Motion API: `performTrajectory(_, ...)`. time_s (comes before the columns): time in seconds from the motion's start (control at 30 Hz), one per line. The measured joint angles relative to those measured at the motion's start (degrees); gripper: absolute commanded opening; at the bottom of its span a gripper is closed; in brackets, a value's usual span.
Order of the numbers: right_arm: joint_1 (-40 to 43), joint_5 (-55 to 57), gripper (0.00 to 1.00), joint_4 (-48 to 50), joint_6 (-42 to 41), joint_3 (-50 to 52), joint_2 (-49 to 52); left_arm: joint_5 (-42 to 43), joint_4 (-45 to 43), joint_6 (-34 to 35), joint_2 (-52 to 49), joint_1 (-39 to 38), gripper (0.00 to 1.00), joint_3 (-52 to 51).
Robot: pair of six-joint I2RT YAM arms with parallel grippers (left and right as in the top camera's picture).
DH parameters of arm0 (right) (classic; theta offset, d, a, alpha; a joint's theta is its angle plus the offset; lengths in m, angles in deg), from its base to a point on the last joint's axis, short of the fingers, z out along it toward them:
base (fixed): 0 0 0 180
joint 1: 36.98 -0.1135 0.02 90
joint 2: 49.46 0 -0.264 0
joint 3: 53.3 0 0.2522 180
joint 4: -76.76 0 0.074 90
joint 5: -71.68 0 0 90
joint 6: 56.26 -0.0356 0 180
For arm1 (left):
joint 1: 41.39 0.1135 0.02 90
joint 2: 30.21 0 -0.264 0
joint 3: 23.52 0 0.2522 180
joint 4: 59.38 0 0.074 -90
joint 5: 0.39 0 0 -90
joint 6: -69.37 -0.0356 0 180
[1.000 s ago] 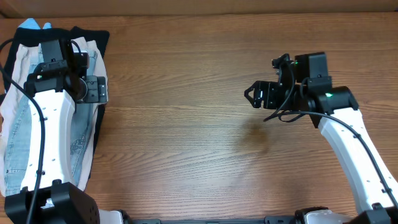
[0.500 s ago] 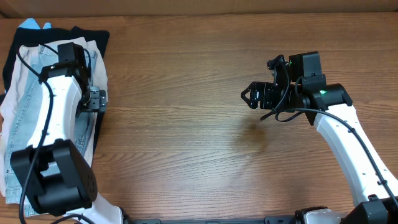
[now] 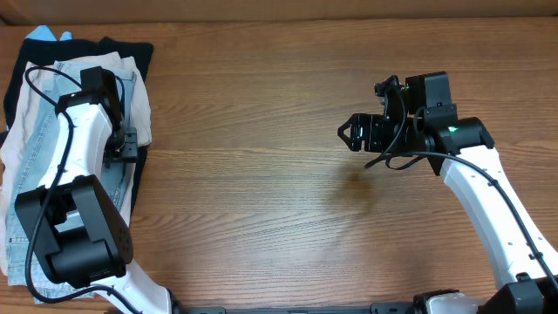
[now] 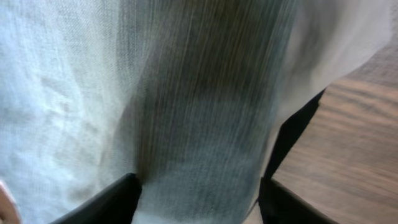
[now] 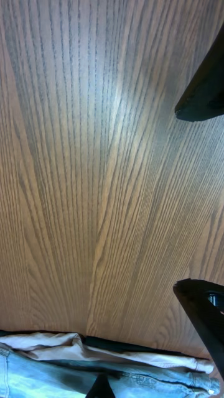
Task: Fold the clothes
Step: 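Reach the left gripper to the light-blue jeans on the stack and grasp, then pull the jeans off the stack with the left gripper onto the table center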
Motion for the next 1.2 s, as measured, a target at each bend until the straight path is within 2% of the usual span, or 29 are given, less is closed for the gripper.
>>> performTrajectory(0.07, 0.00, 0.00, 0.85, -0.02, 0.02, 0.00, 0.00, 0.83, -0.15, -0.04, -0.02, 0.00, 0.46, 0.00)
performTrajectory(0.3, 0.00, 0.00, 0.85, -0.04, 0.00, 0.00, 0.00, 2.49, -0.42, -0.09, -0.04, 0.00, 0.48, 0.00)
performTrajectory(0.63, 0.00, 0.02, 0.85, 0.48, 0.00, 0.00, 0.00, 2.78, -2.03, -0.13, -1.38, 0.00, 0.57, 0.02)
performTrajectory(0.73, 0.02, 0.20, 0.85, 0.44, 0.00, 0.00, 0.00, 2.73, -1.77, -0.02, -2.05, 0.00, 0.46, 0.02)
performTrajectory(0.9, 0.00, 0.79, 0.86, 0.46, 0.00, 0.00, 0.00, 2.47, -1.57, -0.17, -2.43, 0.00, 0.06, 0.02)
performTrajectory(1.03, 0.02, 0.96, 0.85, 0.70, 0.00, 0.00, 0.00, 2.51, -1.09, 0.17, -2.43, 0.00, 0.04, 0.07)
performTrajectory(1.07, 0.00, 0.96, 0.83, 0.83, 0.00, 0.00, 0.00, 2.51, -0.68, 0.31, -2.43, -0.04, 0.04, 0.22)
performTrajectory(1.13, 0.00, 1.01, 0.72, 0.87, 0.28, 0.00, 0.00, 2.54, 0.85, 1.05, -2.43, -0.07, 0.04, 0.98)
performTrajectory(1.2, 0.02, 1.14, 0.68, 0.83, -0.15, 0.00, 0.00, 2.56, 3.80, 1.70, -2.60, -0.46, 0.04, 2.86)
